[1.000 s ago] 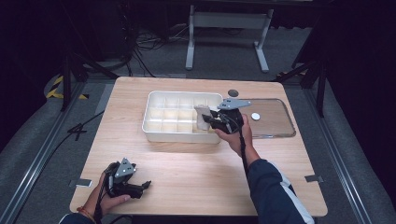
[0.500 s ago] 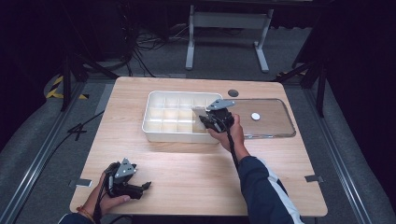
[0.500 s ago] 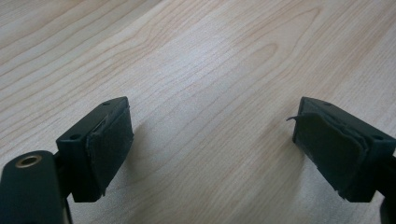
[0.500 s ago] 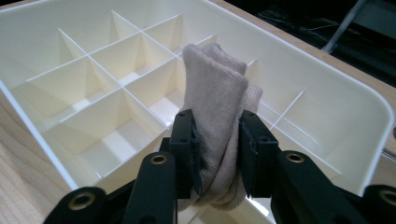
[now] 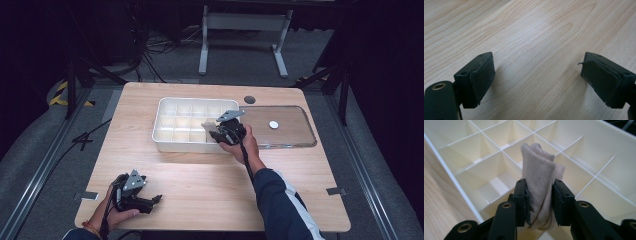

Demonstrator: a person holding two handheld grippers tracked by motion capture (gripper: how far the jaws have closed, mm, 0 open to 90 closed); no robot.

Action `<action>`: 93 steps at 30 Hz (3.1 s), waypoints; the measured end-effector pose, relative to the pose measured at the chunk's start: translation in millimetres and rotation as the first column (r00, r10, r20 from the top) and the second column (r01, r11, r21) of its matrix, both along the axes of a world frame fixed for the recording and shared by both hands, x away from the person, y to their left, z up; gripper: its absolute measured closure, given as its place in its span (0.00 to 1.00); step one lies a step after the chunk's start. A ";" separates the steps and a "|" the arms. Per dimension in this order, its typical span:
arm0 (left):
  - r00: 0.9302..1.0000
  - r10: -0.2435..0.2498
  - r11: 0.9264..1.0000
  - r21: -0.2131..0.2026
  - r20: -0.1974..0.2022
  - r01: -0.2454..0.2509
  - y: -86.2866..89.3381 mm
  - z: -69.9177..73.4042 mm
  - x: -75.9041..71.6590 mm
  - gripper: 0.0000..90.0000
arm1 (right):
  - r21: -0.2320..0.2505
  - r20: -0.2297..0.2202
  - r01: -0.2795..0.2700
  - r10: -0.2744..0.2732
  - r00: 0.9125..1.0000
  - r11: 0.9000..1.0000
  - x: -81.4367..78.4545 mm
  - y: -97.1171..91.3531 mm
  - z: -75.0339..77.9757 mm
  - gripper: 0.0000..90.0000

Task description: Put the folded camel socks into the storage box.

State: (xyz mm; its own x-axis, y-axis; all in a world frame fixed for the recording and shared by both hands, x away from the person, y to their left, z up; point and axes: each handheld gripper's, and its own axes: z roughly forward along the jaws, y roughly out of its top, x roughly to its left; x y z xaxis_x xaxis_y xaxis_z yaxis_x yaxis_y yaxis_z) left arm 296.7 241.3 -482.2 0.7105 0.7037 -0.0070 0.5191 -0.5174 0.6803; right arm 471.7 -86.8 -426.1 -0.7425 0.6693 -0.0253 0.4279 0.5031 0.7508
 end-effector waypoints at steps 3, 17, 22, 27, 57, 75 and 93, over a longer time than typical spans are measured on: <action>1.000 0.001 1.000 0.000 -0.002 -0.001 -0.1 0.0 -0.1 0.13 | -0.006 -0.030 -0.011 0.011 0.999 1.000 2.1 -2.3 -0.2 0.74; 1.000 0.003 1.000 -0.003 -0.002 -0.003 -0.3 -0.1 -0.2 0.13 | -0.047 -0.100 -0.034 0.029 0.995 0.998 8.9 -5.5 17.1 0.53; 1.000 0.003 1.000 -0.003 -0.002 -0.003 -0.3 0.0 -0.2 0.13 | -0.046 -0.096 -0.055 0.050 0.994 0.997 10.3 -2.0 28.5 0.50; 1.000 0.003 1.000 -0.002 -0.003 -0.003 -0.3 0.0 -0.2 0.13 | -0.101 -0.099 -0.064 0.054 0.994 0.993 14.0 6.4 29.8 0.52; 1.000 0.006 1.000 -0.003 -0.001 -0.006 -0.7 -0.3 -0.2 0.13 | -0.285 -0.283 -0.158 0.075 0.956 0.945 28.9 23.2 11.7 0.85; 1.000 0.008 1.000 -0.008 0.000 -0.008 -1.4 -0.9 0.0 0.12 | -0.361 -0.299 -0.182 0.071 0.951 0.915 34.3 31.8 6.4 0.85; 1.000 0.011 1.000 -0.011 0.000 -0.011 -1.6 -1.0 -0.2 0.12 | -0.357 -0.286 -0.183 0.079 0.955 0.916 30.7 30.0 10.7 0.80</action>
State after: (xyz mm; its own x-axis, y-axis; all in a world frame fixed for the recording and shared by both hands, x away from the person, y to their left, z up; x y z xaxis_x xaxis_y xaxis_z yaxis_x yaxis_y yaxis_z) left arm 296.5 239.6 -483.2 0.7028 0.7112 -0.0149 0.5245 -0.5039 0.6863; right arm 502.5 -56.8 -415.4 -0.8376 0.5441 -0.0488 0.4921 0.7902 0.3654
